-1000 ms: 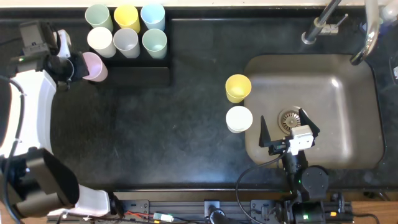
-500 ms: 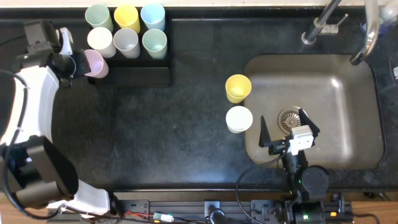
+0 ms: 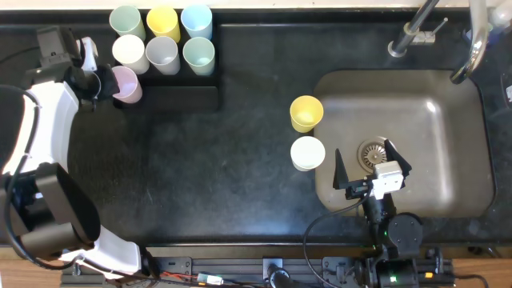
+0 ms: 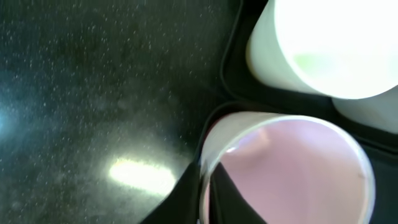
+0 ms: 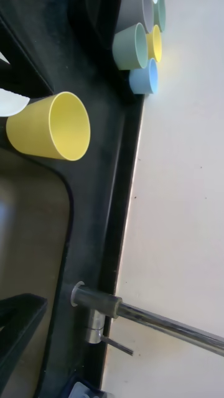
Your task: Store Cups
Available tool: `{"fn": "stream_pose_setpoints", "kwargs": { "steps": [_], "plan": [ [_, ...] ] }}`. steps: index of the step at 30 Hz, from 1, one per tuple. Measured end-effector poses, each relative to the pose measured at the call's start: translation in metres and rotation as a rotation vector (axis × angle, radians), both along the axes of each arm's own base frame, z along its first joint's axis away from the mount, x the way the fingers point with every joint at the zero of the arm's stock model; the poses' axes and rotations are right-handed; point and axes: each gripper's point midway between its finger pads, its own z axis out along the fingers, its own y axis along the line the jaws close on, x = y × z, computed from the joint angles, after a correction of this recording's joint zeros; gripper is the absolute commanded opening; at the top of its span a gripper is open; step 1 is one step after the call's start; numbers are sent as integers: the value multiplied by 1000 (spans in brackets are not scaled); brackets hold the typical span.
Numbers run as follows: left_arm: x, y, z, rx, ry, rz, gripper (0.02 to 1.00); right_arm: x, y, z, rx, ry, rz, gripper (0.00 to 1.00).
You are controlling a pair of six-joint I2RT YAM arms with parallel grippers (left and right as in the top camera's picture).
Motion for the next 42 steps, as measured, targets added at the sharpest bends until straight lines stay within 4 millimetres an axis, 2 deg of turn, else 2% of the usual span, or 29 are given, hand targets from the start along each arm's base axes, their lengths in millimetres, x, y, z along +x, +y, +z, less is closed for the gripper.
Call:
{"fn": "stream_pose_setpoints", "kwargs": {
  "steps": [4, 10, 11, 14, 18, 19, 20, 22, 24, 27, 29, 30, 32, 33, 35, 38, 42],
  "plan": [
    [2, -3, 1, -6, -9, -8, 428, 0, 0, 0, 0, 0, 0, 998],
    [2, -4, 1, -11, -7, -12, 584, 0, 0, 0, 0, 0, 0, 998],
    [1, -5, 2, -11, -8, -12, 647, 0, 0, 0, 0, 0, 0, 998],
    [-6, -5, 25, -7, -42, 10, 724, 0, 0, 0, 0, 2, 0, 998],
    [-26, -14, 82, 4, -119, 29, 798, 0, 0, 0, 0, 0, 0, 998],
    [-31, -22, 112, 10, -164, 19, 829, 0, 0, 0, 0, 0, 0, 996],
    [-35, -42, 148, 13, -207, -16, 838, 0, 0, 0, 0, 2, 0, 996],
    [-41, -70, 173, 13, -214, -57, 844, 0, 0, 0, 0, 1, 0, 998],
    [-43, -111, 193, 9, -236, -125, 855, 0, 0, 0, 0, 1, 0, 998],
    [-46, -176, 206, -25, -256, -232, 869, 0, 0, 0, 0, 0, 0, 998],
    [-49, -221, 200, -58, -236, -299, 873, 0, 0, 0, 0, 0, 0, 998],
    [-52, -250, 184, -73, -191, -335, 873, 0, 0, 0, 0, 0, 0, 998],
    [-54, -281, 161, -77, -127, -369, 873, 0, 0, 0, 0, 1, 0, 998],
    [-56, -295, 147, -77, -91, -386, 873, 0, 0, 0, 0, 0, 0, 998],
    [-67, -337, 100, -63, 33, -445, 873, 0, 0, 0, 0, 0, 0, 998],
    [-80, -367, 63, -54, 129, -495, 873, 0, 0, 0, 0, 0, 0, 996],
    [-78, -384, 41, -74, 162, -514, 860, 0, 0, 0, 0, 0, 0, 996]
  ]
}}
